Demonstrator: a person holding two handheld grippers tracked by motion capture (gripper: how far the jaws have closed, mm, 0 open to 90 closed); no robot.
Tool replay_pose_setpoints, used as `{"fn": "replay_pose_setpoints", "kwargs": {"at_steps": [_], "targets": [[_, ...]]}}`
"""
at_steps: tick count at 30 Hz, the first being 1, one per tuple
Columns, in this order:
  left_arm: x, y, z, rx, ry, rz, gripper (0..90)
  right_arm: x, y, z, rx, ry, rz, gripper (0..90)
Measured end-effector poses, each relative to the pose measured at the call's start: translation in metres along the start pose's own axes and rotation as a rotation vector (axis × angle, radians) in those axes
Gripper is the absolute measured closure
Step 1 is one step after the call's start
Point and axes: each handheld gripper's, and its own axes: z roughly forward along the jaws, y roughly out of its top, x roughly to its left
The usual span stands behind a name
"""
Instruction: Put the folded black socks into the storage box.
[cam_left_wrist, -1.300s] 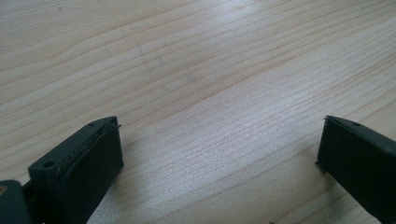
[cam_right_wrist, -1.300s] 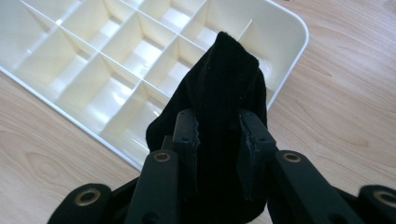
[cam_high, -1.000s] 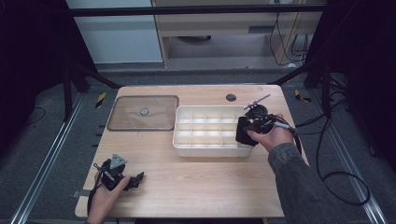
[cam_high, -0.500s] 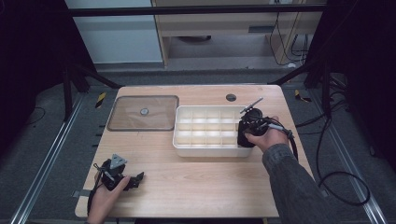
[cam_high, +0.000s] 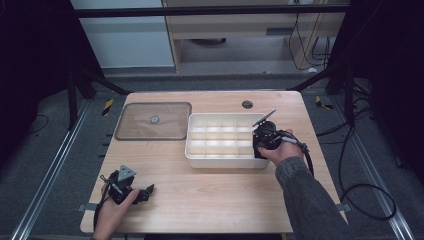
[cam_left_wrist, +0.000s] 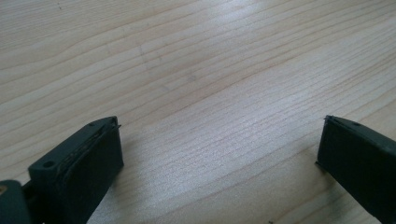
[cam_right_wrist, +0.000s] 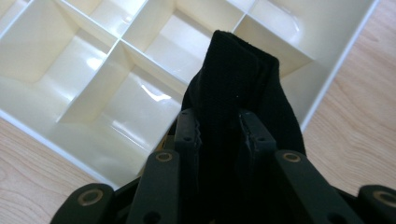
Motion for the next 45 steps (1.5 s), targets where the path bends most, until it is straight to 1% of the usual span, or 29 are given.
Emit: {"fn": "replay_pose_setpoints", "kwargs": {"at_steps": [3, 6, 7, 10, 11, 13, 16, 17, 19, 20, 26, 30, 31, 32, 33, 35, 39, 42, 45], "targets": [[0.000, 0.000, 0.000, 0.000, 0.000, -0.001, 0.0, -0.001, -0.001, 0.004, -0.001, 0.013, 0.006, 72.4], [0.000, 0.000, 0.000, 0.000, 0.000, -0.002, 0.0, -0.003, -0.003, 0.006, 0.000, 0.037, 0.030, 72.6], [0.000, 0.000, 0.000, 0.000, 0.000, -0.002, 0.0, -0.004, -0.004, 0.007, 0.001, 0.049, 0.046, 72.6], [0.000, 0.000, 0.000, 0.003, 0.001, 0.000, 0.0, -0.005, -0.005, 0.009, 0.002, 0.056, 0.046, 72.8], [0.000, 0.000, 0.000, 0.002, 0.001, 0.000, 0.0, -0.005, -0.005, 0.009, 0.008, 0.066, 0.061, 72.8], [0.000, 0.000, 0.000, 0.003, 0.001, 0.001, 0.0, -0.005, -0.007, 0.011, 0.011, 0.069, 0.062, 72.9], [0.000, 0.000, 0.000, 0.006, 0.001, 0.002, 0.0, -0.005, -0.008, 0.012, 0.006, 0.066, 0.049, 72.9], [-0.001, 0.000, 0.000, 0.006, 0.001, 0.002, 0.0, -0.004, -0.007, 0.012, 0.012, 0.070, 0.058, 72.9], [-0.001, 0.000, 0.000, 0.007, 0.001, 0.003, 0.0, -0.004, -0.007, 0.012, 0.016, 0.070, 0.058, 72.8], [-0.001, 0.000, 0.000, 0.007, 0.001, 0.002, 0.0, -0.004, -0.008, 0.012, 0.015, 0.066, 0.044, 72.7], [-0.001, 0.000, 0.000, 0.007, 0.001, 0.003, 0.0, -0.006, -0.008, 0.010, 0.009, 0.090, 0.057, 69.8], [-0.001, 0.000, 0.000, 0.007, 0.001, 0.004, 0.0, -0.008, -0.007, 0.007, -0.005, 0.111, 0.070, 64.2], [-0.001, 0.000, 0.000, 0.007, 0.001, 0.004, 0.0, -0.008, -0.007, 0.006, -0.014, 0.120, 0.072, 61.2], [-0.001, 0.000, 0.000, 0.007, 0.001, 0.003, 0.0, -0.009, -0.007, 0.003, -0.030, 0.133, 0.069, 55.0], [-0.001, 0.000, 0.000, 0.007, 0.001, 0.004, 0.0, -0.008, -0.007, 0.000, -0.028, 0.140, 0.077, 52.9], [-0.001, 0.000, 0.000, 0.007, 0.001, 0.003, 0.0, -0.008, -0.006, -0.002, -0.033, 0.141, 0.071, 51.4], [-0.001, 0.000, 0.000, 0.006, 0.001, 0.003, 0.0, -0.009, -0.006, -0.013, -0.068, 0.135, 0.070, 43.1], [-0.001, 0.000, 0.000, 0.006, 0.001, 0.002, 0.0, -0.010, -0.007, -0.023, -0.092, 0.143, 0.069, 40.3], [-0.001, 0.000, 0.000, 0.006, 0.001, 0.002, 0.0, -0.013, -0.009, -0.031, -0.110, 0.138, 0.061, 38.1]]}}
